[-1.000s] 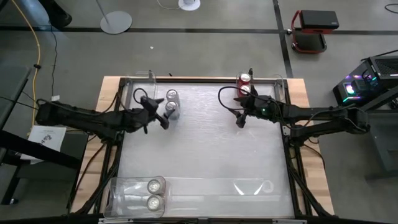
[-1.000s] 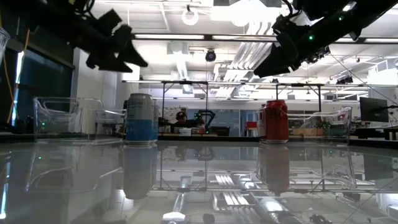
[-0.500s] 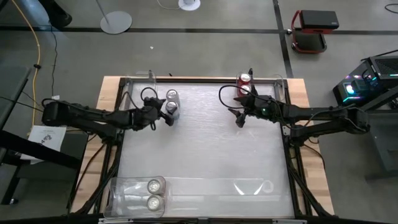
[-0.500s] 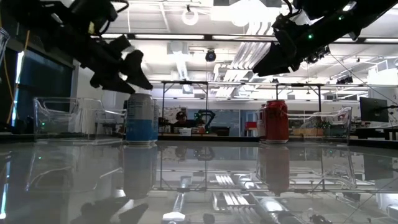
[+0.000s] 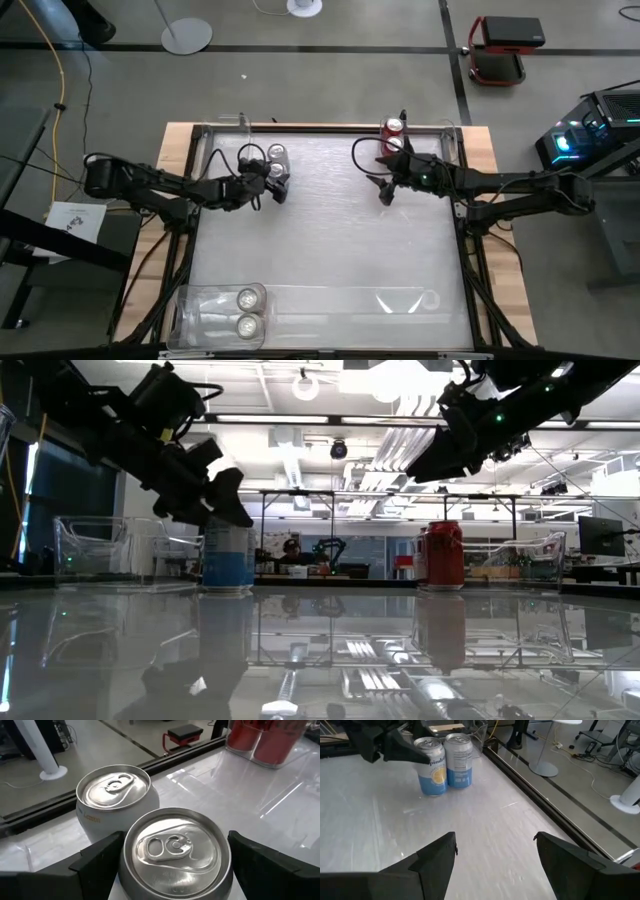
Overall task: Sort soda cans
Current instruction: Put the bottom blue/white soda can into the left transparent bin
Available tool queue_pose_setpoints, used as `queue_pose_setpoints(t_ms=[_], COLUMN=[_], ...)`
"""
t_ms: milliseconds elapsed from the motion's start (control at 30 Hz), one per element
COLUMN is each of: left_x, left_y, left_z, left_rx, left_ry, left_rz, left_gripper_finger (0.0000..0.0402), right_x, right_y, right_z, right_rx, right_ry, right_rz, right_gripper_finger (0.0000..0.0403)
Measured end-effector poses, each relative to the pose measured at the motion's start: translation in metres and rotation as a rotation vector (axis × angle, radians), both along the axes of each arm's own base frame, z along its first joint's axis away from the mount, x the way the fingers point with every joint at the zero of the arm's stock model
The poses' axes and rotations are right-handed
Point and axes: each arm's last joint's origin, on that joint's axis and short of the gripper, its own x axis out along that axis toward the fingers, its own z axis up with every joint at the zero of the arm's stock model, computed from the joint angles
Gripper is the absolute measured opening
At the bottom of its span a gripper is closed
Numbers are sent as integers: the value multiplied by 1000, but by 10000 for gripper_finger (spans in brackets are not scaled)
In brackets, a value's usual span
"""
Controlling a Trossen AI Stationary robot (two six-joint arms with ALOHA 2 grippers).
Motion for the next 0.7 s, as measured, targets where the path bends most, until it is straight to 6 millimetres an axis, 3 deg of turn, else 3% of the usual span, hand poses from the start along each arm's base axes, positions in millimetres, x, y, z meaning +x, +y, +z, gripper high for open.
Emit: queue_pose_setpoints(t_ms=[167, 367, 500, 600, 700], left_x=[0, 0, 0, -1, 0], left_y=[0, 0, -1, -5, -10], left_z=[0, -1, 1, 11, 33], left_rx=[-24, -30, -34, -36, -3], left_ry=[-21, -26, -35, -62, -120], left_rz=[3, 4, -6, -48, -106], left_gripper_finger=[327, 283, 283, 283, 283], right_x=[1, 1, 1, 1, 1], right_y=[3, 4, 4, 4, 4], right_z=[0, 0, 0, 0, 0], right_rx=[0, 0, 0, 0, 0], right_ry=[0, 0, 0, 0, 0], right_rz=[13, 21, 21, 21, 21], right_gripper_finger=[271, 271, 271, 271, 271])
